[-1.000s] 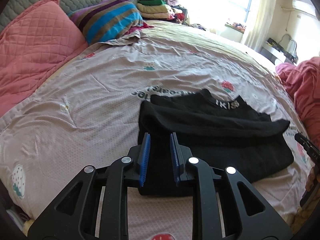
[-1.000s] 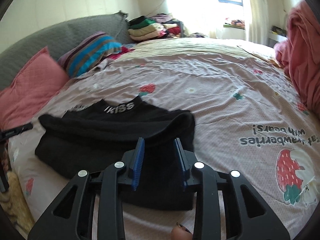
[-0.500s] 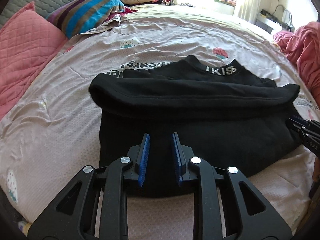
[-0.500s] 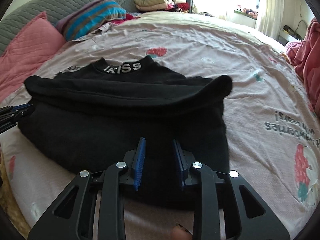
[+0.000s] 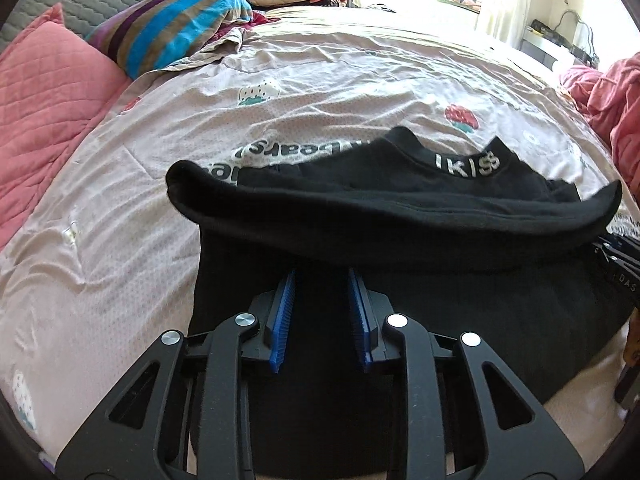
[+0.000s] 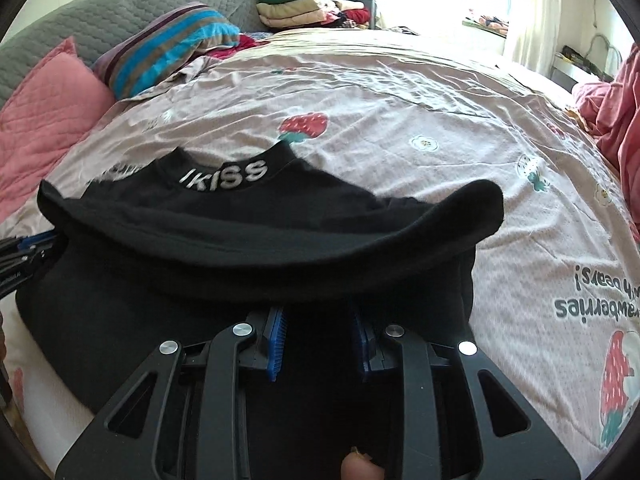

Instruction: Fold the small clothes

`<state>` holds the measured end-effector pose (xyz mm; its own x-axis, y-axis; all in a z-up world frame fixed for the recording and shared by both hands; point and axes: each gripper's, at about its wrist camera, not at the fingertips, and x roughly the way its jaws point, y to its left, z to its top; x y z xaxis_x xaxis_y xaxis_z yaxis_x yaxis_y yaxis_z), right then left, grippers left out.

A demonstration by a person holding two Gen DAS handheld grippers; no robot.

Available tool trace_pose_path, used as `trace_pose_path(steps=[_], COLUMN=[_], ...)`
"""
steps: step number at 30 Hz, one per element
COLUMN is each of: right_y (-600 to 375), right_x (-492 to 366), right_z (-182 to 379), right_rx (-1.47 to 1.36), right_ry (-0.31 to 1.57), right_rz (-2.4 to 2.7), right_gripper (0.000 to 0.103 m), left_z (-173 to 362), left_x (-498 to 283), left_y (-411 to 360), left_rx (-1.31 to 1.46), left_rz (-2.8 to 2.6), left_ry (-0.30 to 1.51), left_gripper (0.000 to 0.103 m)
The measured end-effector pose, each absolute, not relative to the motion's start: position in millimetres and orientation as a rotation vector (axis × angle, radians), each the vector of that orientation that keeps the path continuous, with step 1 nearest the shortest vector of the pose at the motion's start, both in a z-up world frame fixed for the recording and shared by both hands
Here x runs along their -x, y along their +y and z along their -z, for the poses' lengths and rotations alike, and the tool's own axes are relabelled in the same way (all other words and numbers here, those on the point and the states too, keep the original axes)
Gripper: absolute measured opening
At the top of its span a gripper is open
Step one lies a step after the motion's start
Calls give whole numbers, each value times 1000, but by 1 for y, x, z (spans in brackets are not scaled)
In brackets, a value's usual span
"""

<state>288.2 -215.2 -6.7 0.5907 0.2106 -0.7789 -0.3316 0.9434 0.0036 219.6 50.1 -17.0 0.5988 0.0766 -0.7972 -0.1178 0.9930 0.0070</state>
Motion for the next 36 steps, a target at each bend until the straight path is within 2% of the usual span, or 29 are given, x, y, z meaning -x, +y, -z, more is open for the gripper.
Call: trace_pose_path(steps=[10, 16, 18, 20, 22, 25, 32, 33, 34, 35, 36], right_y=[-228, -246, -254, -262, -269, -276, -278, -276, -275, -275, -276], right_x=[-316, -311, -311, -312, -314, -317, -327, -329, -329, -330, -331], right_z=[3, -10, -14, -15, -15, -13, 1, 4, 6, 7, 9], right_rx=[35, -8, -31, -43, -34, -26, -9, -5, -4, -5, -7], right_ry=[846, 746, 736, 739, 737, 751, 801, 811, 816, 821, 831], right_rz=[-292, -249, -249, -242, -217, -186, -176, -179, -183, -186, -182], right_gripper=[26, 27, 32, 42, 43, 57, 59, 58, 53, 32, 23], left_z=[21, 15, 12, 10, 8, 8, 22, 26, 28, 31, 32], left_x=[-244, -247, -245, -245, -244, -242, -249, -251, -251, -251, -251], left_y=[62, 77, 84, 91, 101, 116, 139, 140, 141, 141, 141], left_rx=[87, 142, 160, 170, 181, 203, 261, 267, 271, 276, 278], left_rz=[-143, -176, -192, -207, -227, -255, -264, -263, -260, -255, -248], left_ry=[915, 889, 875, 867, 859, 857, 897, 904, 908, 912, 909], left_gripper=[31, 33, 39, 41, 42, 54, 59, 59, 58, 55, 46])
